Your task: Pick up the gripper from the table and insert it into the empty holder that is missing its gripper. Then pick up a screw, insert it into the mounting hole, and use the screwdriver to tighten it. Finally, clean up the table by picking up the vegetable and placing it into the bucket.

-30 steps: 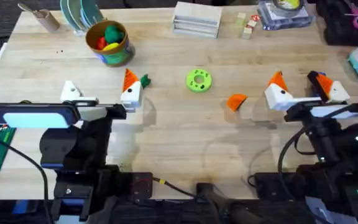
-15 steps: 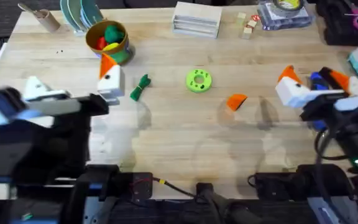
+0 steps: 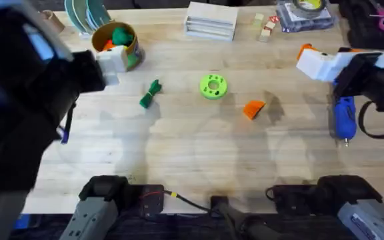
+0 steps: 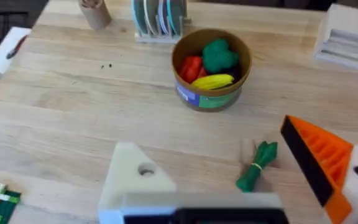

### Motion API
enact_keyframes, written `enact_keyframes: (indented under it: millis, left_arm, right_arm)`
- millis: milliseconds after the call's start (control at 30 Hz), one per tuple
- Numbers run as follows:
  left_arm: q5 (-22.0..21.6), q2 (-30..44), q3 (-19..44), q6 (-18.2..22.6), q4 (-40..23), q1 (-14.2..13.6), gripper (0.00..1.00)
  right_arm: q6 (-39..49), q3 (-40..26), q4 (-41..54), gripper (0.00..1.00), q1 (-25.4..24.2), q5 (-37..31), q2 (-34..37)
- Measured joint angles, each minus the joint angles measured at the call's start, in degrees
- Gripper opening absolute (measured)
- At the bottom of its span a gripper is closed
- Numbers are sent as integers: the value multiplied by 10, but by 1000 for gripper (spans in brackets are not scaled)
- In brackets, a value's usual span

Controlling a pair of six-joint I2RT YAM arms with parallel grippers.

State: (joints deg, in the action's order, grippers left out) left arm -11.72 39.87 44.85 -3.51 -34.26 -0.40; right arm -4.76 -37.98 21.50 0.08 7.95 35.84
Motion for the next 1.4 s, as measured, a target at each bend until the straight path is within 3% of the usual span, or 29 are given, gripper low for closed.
enact_keyframes:
  millis: [267,500,767,833,867,1033,1133,1233,1367,1400]
  left_arm:
    - [90,142,1,3,8,-1,995]
    - [109,257,1,5,23,-26,996]
    - [118,324,1,5,36,-45,992]
    - [120,331,1,4,36,-45,910]
    - [120,332,1,5,36,-45,805]
    - [120,331,1,8,36,-45,68]
    - [120,320,1,9,36,-45,5]
    - [120,270,1,12,36,-45,32]
    - [120,207,1,13,36,-45,637]
    - [120,148,1,11,36,-45,978]
  right_arm:
    - [0,0,0,992,0,7,10]
    - [0,0,0,991,0,7,10]
    - [0,0,0,990,0,7,10]
    - [0,0,0,991,0,7,10]
    - [0,0,0,991,0,7,10]
    - [0,0,0,991,0,7,10]
    - [0,0,0,991,0,7,10]
    - [0,0,1,990,0,7,10]
    - [-2,0,4,991,0,7,10]
    - [-2,0,4,991,0,7,10]
